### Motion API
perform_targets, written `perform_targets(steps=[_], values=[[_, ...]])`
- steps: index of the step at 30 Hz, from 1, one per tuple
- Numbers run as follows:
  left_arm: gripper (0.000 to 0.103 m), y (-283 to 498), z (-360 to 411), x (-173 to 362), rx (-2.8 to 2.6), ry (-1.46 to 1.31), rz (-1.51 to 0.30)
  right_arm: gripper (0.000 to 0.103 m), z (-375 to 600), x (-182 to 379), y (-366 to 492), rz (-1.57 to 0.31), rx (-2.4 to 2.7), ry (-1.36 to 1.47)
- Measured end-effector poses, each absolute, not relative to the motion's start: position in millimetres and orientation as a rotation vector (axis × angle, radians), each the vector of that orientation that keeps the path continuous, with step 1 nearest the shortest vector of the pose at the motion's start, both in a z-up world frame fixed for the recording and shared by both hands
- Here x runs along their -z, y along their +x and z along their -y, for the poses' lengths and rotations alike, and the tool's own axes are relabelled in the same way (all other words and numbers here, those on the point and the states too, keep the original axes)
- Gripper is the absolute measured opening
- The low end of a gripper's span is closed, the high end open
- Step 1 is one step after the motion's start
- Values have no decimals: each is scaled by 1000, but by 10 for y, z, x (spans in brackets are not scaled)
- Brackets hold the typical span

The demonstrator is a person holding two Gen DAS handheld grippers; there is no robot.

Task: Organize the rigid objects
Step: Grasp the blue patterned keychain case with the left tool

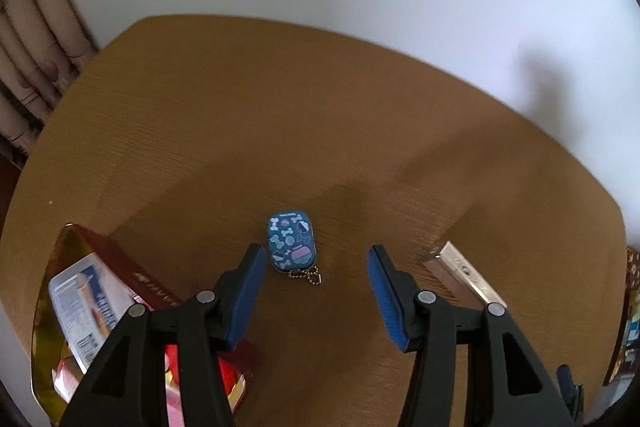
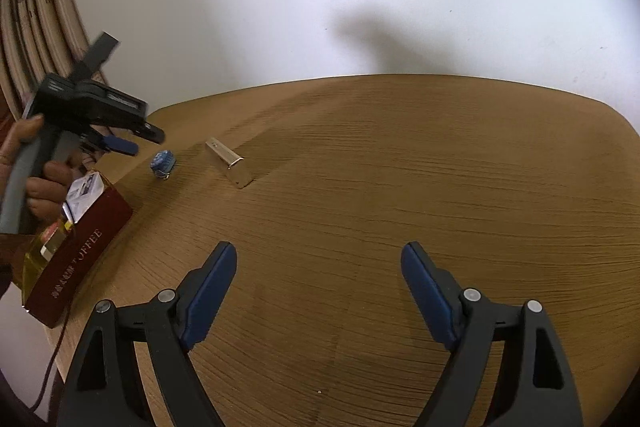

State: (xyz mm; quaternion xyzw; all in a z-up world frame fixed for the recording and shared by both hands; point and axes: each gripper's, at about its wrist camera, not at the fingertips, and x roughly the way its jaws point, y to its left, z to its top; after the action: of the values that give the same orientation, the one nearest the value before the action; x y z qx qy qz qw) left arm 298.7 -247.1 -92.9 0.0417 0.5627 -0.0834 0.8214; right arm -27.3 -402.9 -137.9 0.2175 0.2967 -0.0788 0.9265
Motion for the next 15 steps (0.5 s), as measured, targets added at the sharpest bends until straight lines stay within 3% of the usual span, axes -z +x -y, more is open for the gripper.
perform_targets(steps=[7,8,9,15], values=[[54,3164,2433,1211,163,29,-1272,82,4030,1396,-268,-613,147,460],[49,3174,2420,1234,168,14,-1280,82,4032,1397,-268,-614,148,462],[31,3177,2403,1280,158,9,-1288,83,4033,1397,-267,-616,150,462],[31,3119,2378,1351,168,25,-1264,87,4017,1389,-256,-626,153,460]])
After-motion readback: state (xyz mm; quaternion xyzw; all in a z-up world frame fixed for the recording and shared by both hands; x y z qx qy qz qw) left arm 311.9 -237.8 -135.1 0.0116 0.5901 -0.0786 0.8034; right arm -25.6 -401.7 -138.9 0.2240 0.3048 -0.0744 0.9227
